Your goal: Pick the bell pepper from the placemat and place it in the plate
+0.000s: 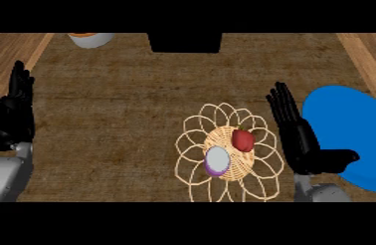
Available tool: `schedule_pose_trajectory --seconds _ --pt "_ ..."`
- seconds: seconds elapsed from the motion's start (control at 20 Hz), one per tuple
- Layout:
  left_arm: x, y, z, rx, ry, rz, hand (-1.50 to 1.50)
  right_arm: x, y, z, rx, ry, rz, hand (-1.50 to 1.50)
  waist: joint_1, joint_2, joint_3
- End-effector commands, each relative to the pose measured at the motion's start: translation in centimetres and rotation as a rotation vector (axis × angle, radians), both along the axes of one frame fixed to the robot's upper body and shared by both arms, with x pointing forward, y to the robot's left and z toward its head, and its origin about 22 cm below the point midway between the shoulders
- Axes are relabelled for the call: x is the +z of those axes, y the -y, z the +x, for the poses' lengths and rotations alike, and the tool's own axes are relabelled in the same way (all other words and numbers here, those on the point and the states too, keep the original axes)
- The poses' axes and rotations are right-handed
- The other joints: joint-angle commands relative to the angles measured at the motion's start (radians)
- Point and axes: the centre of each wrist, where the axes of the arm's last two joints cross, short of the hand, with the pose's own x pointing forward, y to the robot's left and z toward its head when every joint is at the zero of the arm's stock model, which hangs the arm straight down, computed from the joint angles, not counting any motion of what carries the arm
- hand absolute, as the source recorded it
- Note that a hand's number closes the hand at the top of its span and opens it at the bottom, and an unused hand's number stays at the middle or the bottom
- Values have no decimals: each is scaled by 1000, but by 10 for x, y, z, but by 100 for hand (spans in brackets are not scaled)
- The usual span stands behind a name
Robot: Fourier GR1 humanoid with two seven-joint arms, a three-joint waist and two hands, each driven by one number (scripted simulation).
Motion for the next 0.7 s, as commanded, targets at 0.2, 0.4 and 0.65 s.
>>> schedule_pose_trajectory --seconds 0.2,0.4,0.65 --pt "-18 38 -9 -240 -182 -118 0 40 33 44 229 65 -299 150 6 32 11" --pt "-33 53 -16 -304 -268 -199 0 36 83 43 -126 245 -689 -150 -23 31 12" --pt "-30 58 -12 -326 -282 -209 0 -32 85 31 35 242 -551 -150 -7 31 11"
